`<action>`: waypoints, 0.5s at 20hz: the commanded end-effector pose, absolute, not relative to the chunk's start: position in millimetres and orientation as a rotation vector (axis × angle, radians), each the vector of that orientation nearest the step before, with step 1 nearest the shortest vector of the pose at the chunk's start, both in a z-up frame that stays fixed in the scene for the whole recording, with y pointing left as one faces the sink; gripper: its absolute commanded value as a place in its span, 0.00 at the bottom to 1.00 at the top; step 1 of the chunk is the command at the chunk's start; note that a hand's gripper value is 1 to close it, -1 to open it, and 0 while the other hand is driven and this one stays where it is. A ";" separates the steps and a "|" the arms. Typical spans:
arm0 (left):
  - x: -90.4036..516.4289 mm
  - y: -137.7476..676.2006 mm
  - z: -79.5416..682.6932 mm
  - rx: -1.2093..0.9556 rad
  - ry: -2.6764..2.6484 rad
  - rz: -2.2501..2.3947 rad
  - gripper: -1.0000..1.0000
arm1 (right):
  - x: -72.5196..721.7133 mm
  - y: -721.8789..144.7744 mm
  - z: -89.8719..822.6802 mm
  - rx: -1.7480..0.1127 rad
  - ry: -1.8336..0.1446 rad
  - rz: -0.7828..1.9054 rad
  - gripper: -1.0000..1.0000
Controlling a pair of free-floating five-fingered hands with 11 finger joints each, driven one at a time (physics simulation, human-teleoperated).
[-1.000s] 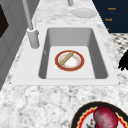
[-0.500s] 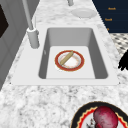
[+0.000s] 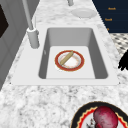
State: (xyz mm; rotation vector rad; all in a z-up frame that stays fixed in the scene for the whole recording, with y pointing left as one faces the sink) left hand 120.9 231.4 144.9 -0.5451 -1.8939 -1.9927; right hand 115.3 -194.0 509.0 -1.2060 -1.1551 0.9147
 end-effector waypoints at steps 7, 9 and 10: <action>120.9 231.4 144.9 -0.545 -1.894 -1.993 0.50 | 123.1 -136.1 439.5 -1.229 -1.097 0.980 0.00; 120.9 231.4 144.9 -0.545 -1.894 -1.993 0.50 | 123.2 -124.1 429.7 -1.212 -1.090 1.001 0.00; 120.9 231.4 144.9 -0.545 -1.894 -1.993 0.50 | 123.4 -117.9 424.3 -1.211 -1.085 1.007 0.00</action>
